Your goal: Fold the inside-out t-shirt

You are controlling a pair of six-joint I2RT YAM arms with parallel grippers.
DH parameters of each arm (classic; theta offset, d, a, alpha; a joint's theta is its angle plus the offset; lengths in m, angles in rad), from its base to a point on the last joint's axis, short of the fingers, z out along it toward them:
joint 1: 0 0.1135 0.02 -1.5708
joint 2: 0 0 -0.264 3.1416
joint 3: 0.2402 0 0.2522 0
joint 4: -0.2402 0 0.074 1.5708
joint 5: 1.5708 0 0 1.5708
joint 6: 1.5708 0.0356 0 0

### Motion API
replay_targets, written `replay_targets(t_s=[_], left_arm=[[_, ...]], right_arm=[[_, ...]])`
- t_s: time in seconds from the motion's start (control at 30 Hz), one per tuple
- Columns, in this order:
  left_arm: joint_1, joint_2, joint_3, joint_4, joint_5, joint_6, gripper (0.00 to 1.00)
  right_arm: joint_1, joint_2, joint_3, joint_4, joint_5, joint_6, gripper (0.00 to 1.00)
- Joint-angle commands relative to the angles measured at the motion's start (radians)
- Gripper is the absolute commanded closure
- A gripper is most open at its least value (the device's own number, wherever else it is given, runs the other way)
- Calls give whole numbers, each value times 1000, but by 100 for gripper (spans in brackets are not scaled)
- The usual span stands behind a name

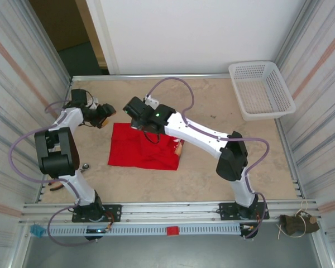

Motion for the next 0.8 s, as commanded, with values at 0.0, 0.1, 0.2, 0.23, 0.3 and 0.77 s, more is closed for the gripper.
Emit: replay_targets(t_s=[0.0,0.1,0.2,0.23,0.3,0.77], left_arm=[[18,8,23,-13,29,27,38],[27,16,24,-13,32,30,38],[41,34,34,-17,34,40,38],[47,41,39,-16,36,39,38],[60,59,53,-17,40,38,38],[78,-49,31,-23,78,14,38]], right_arm=[[25,50,71,-31,-19,28,100],[45,107,132,-32,-35,17,100],[68,193,215,-35,-72,1,100],[77,224,243,-13,-108,-18,100],[89,281,293,43,-224,-81,71],[-25,-289,-401,230,-286,-326,19]])
